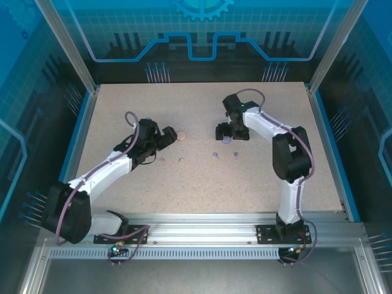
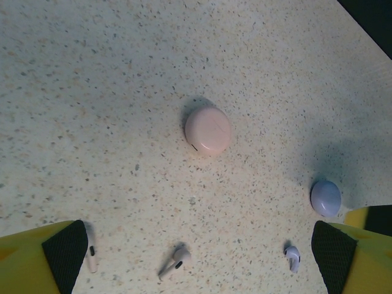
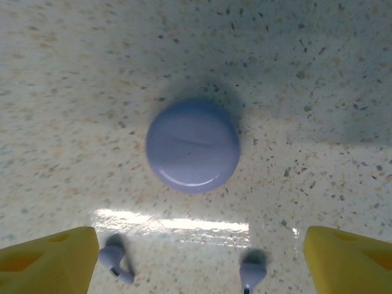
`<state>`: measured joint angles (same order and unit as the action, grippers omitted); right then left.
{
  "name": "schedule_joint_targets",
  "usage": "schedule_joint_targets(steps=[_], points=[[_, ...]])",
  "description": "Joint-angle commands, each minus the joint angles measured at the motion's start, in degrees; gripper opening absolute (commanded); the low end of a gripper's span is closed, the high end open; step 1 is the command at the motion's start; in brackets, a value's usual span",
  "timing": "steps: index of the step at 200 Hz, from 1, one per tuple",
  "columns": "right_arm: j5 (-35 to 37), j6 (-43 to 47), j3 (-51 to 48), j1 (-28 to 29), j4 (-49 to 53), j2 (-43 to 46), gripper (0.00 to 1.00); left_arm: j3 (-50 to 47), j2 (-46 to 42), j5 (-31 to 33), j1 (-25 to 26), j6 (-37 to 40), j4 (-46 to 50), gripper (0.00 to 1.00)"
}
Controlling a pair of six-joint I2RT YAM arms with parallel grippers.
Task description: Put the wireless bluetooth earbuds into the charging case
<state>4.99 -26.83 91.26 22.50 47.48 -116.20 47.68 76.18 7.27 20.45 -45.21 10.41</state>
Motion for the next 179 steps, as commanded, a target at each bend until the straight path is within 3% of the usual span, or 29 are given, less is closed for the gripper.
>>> schedule_joint_targets(steps=[1, 89, 133, 179], points=[[1.8, -3.3, 4.2, 0.5, 3.7, -2.7, 0.86, 3.3, 2.7, 0.0, 0.7, -2.9, 1.1, 0.99], [5.7, -7.4, 13.4, 1.5, 8.9, -11.3, 0.83, 7.2, 7.7, -0.8, 2.9, -3.1, -0.2, 0.99], [5.8, -8.1, 14.7, 2.2, 9.1, -13.1, 0.76, 8.3, 8.6, -0.5, 3.4, -3.1, -0.1, 0.99], [6.5, -8.7, 15.9, 2.9, 9.8, -14.7, 0.75, 9.2, 9.2, 0.5, 3.9, -3.0, 0.8, 0.99]])
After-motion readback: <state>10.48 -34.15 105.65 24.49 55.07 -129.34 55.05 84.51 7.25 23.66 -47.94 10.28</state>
